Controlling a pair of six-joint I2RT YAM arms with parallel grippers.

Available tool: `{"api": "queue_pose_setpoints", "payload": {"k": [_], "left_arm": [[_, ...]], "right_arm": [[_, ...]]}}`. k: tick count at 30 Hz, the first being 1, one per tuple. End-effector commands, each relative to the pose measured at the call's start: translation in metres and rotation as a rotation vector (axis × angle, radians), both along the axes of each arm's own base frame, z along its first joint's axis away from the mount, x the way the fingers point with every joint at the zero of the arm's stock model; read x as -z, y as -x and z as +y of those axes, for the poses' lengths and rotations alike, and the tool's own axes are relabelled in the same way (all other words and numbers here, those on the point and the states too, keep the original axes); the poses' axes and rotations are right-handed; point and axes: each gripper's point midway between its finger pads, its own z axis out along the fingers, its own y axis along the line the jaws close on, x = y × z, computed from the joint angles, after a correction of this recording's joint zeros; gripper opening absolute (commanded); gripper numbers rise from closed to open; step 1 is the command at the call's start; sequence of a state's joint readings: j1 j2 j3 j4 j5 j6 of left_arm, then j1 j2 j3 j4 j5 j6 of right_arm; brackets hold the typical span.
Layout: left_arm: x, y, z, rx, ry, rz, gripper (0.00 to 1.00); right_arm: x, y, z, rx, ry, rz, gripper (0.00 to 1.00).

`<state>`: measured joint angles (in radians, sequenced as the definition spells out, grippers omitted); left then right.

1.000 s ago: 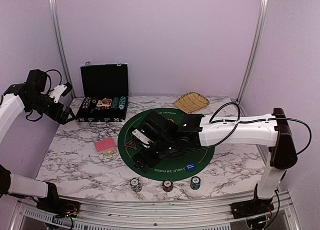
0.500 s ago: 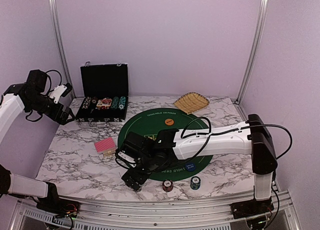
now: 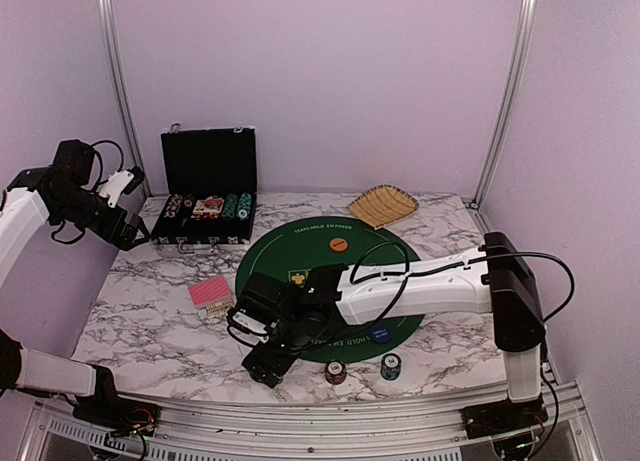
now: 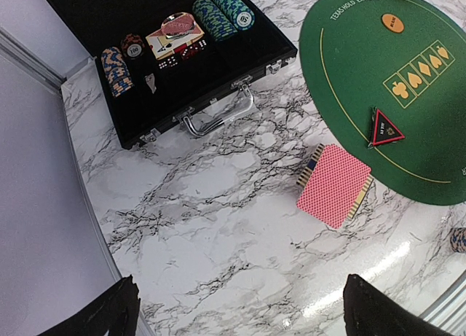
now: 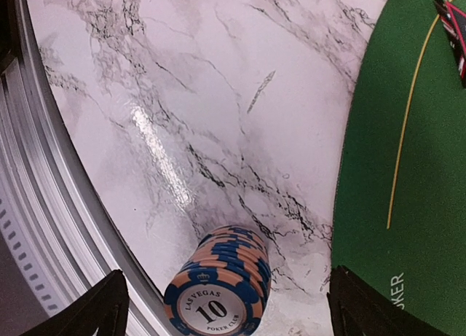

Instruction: Distribute texas hold em gaming equipment

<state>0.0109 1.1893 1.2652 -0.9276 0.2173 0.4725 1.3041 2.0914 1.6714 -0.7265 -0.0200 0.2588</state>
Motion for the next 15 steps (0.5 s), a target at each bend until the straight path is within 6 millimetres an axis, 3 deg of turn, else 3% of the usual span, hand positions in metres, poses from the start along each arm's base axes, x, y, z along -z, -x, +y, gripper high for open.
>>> {"api": "queue_pose_setpoints", "payload": {"k": [1,15], "left_arm": [[-0.0030,0.0082,-0.0015,0.009,-0.001,0.009,0.99],[-0.0044,0.0082,-0.0010,0.011,-0.005,0.004,0.99]], "right_arm": [[-0.0075,-0.0003,0.0133,-0.014,-0.029,-0.011,0.90],[0.0020,-0.0026,0.0108,-0.013,-0.004,-0.022,0.79]]}}
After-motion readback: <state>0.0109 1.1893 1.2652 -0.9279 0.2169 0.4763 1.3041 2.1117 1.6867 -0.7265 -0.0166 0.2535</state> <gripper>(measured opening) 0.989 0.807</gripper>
